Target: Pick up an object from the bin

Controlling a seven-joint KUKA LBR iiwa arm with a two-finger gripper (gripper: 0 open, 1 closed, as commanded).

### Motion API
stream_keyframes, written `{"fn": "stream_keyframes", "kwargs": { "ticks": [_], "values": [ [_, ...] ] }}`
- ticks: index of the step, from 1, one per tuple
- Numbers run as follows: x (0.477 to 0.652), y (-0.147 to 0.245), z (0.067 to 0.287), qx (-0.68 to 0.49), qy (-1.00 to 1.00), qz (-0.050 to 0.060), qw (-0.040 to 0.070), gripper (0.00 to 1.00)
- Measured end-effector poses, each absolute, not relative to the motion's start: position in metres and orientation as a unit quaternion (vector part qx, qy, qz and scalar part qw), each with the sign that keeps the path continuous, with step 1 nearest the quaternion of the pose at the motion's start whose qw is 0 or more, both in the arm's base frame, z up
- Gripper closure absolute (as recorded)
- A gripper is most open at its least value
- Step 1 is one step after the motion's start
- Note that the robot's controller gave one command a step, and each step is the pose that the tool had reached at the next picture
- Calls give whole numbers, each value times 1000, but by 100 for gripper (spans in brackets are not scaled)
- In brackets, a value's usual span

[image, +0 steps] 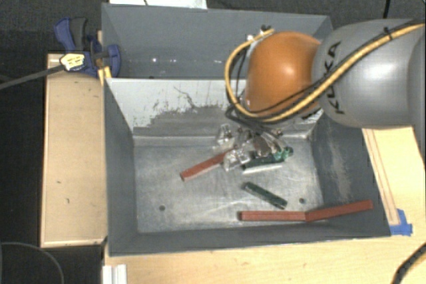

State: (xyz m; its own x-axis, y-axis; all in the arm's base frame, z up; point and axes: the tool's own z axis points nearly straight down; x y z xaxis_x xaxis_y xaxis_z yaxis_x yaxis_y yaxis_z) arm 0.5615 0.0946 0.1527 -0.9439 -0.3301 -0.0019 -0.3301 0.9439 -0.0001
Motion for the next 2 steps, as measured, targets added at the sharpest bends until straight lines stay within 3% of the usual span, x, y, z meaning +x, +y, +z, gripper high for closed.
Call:
{"fn": "stream_keyframes", "kwargs": {
  "ticks": [2],
  "values": [
    [562, 95, 173, -166, 986, 0, 3, 100]
  ]
}}
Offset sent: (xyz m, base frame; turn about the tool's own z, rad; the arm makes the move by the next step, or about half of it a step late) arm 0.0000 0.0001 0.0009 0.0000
